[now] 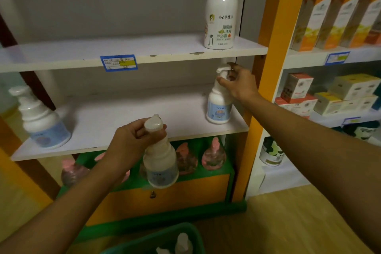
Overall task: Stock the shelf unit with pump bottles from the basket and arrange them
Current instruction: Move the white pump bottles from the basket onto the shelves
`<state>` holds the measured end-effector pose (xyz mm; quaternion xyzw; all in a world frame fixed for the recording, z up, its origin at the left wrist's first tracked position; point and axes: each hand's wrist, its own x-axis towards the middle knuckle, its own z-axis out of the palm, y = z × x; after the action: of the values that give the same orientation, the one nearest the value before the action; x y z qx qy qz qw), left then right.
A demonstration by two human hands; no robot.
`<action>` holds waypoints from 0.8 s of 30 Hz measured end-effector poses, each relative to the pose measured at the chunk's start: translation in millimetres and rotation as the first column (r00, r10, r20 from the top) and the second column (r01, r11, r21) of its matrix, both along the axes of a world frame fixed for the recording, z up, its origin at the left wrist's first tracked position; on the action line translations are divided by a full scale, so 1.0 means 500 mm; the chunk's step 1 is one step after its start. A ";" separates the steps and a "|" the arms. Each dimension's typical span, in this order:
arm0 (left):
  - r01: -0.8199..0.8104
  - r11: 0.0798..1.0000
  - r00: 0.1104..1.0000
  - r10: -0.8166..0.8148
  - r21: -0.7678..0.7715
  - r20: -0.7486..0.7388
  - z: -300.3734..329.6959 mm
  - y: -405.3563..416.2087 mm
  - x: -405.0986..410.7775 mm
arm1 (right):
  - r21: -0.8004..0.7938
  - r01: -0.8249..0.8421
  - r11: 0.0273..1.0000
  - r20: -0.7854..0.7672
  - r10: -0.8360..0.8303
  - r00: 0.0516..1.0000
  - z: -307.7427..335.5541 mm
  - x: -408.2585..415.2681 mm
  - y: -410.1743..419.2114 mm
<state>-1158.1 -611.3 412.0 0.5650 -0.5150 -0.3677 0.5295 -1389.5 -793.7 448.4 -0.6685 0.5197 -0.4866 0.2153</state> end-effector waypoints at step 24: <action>-0.054 0.998 0.998 0.052 -0.033 -0.039 0.024 0.007 0.002 | -0.101 0.004 0.995 -0.006 -0.005 1.000 -0.010 -0.010 0.082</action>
<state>-1156.9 -608.0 424.0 0.5621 -0.4957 -0.3555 0.5585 -1394.6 -752.9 443.5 -0.6788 0.4967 -0.5106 0.1784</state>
